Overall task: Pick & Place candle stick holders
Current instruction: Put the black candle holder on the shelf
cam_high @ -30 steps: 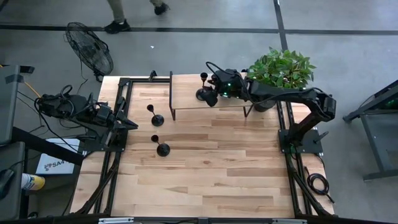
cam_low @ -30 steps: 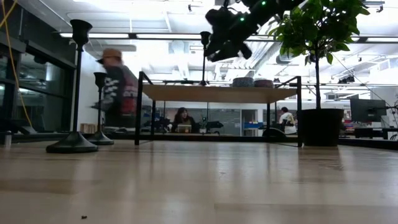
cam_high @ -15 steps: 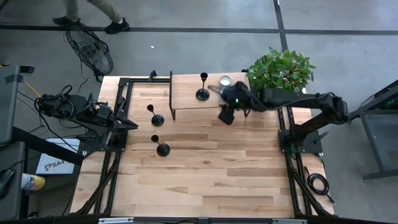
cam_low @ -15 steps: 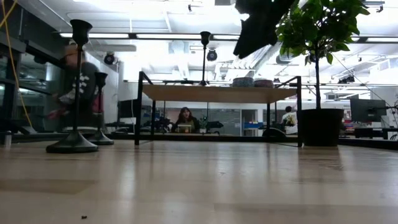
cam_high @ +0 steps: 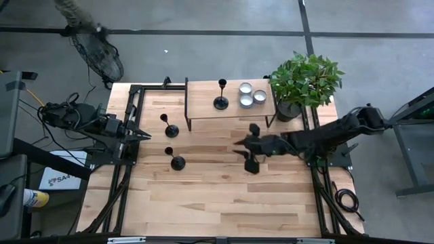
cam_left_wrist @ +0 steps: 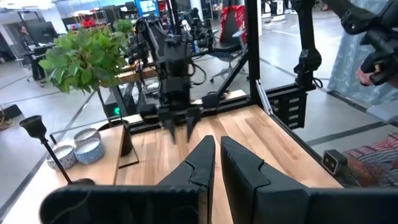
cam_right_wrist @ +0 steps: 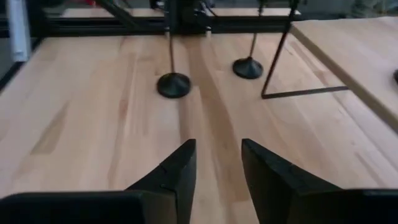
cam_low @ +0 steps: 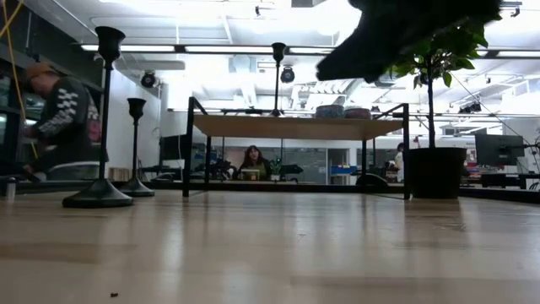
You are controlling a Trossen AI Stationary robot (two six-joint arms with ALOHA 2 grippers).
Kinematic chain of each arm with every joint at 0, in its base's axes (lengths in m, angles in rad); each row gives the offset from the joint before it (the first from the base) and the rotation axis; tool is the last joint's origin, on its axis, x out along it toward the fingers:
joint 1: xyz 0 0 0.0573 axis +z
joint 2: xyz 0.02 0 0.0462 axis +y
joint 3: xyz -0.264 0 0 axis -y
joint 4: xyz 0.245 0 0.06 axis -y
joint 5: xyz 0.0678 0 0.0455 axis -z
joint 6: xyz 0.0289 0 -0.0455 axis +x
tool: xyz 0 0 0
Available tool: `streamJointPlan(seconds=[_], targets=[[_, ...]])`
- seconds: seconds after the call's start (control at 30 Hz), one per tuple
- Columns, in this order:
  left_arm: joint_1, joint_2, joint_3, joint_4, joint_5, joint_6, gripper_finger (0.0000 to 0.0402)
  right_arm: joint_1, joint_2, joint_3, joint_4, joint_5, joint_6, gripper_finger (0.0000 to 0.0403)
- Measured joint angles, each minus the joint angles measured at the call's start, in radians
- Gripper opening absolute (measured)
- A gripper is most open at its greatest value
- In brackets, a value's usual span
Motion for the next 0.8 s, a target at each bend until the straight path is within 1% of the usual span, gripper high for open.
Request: streamJointPlan(seconds=[0.1,0.2,0.27,0.37,0.63,0.8], targets=[[0.0,0.0,0.0,0.011,-0.003,0.0,0.0026,0.043,-0.043,-0.095,0.074,0.046,0.02,0.0114],[0.0,0.0,0.0,0.011,-0.032,0.0,0.0026,0.08,-0.085,-0.193,0.137,0.108,0.059,0.0105],[0.0,0.0,0.0,0.005,-0.042,0.0,0.0026,0.101,-0.118,-0.251,0.207,0.132,0.07,0.0099],[0.0,0.0,0.0,0.002,-0.035,0.001,0.0026,0.125,-0.17,-0.323,0.281,0.142,0.069,0.0091],[0.0,0.0,-0.001,0.019,-0.039,0.0,0.0026,0.162,-0.312,-0.459,0.298,0.162,0.075,0.0077],[0.0,0.0,-0.001,0.003,-0.04,0.0,0.0026,0.165,-0.425,-0.559,0.363,0.161,0.07,0.007]])
